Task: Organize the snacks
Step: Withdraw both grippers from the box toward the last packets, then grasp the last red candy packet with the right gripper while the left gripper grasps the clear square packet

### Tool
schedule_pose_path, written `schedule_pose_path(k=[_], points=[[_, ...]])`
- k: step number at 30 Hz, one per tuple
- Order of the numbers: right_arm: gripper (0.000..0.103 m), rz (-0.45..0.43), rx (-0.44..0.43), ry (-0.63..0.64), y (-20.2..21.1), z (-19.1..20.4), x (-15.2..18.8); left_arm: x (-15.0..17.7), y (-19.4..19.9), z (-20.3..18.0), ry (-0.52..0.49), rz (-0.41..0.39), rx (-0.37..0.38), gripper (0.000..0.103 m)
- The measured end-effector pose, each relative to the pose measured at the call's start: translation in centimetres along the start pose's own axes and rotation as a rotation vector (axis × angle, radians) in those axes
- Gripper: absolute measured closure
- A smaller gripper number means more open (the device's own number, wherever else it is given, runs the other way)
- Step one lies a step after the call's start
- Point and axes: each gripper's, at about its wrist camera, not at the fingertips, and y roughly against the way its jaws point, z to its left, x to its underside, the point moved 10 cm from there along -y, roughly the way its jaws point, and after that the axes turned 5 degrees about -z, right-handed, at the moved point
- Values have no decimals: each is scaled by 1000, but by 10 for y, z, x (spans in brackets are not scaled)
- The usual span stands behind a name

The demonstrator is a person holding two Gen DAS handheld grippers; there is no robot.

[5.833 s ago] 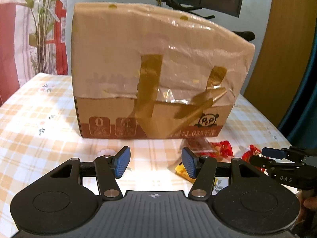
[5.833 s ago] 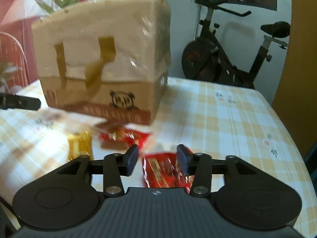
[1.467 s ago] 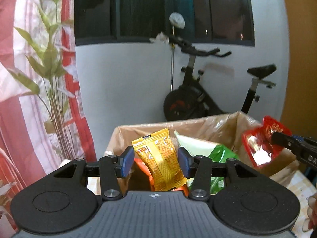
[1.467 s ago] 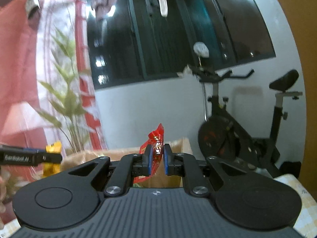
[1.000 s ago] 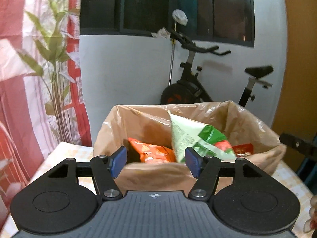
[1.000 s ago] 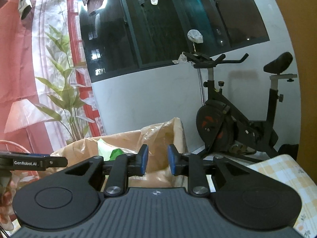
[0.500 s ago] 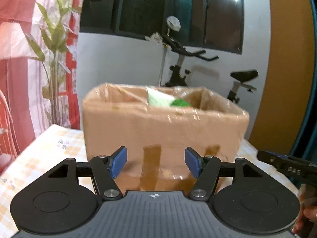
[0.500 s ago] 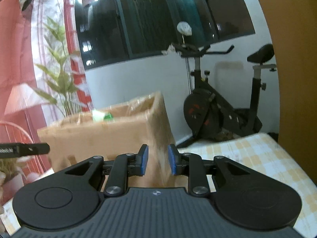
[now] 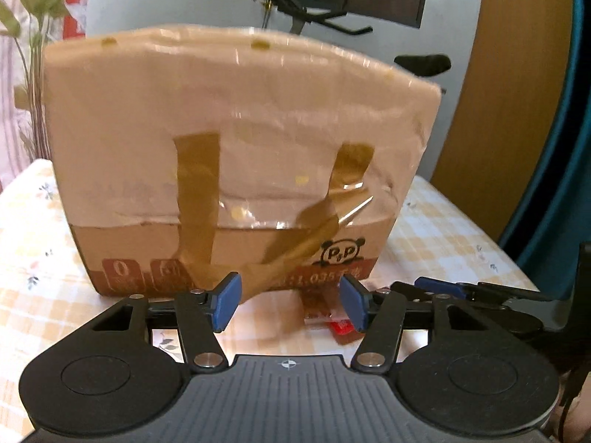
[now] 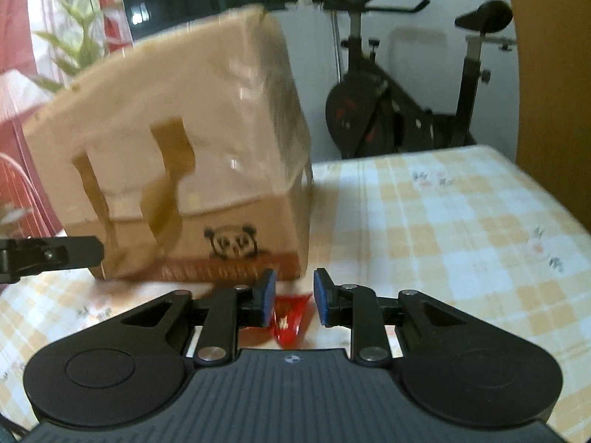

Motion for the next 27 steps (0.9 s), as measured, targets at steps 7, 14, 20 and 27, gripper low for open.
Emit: schedule_pose_path(k=[7, 14, 20, 27], points=[[56, 68, 13, 40, -27, 4, 14, 9, -22, 1, 7, 35, 15, 42], [53, 92, -34, 138, -32, 21, 22, 16, -36, -1, 28, 76, 39, 42], [71, 108, -57, 114, -24, 16, 27, 25, -49, -14, 18, 122, 67, 42], [72, 97, -56, 55, -17, 6, 28, 33, -80, -31, 33, 173, 94, 42]])
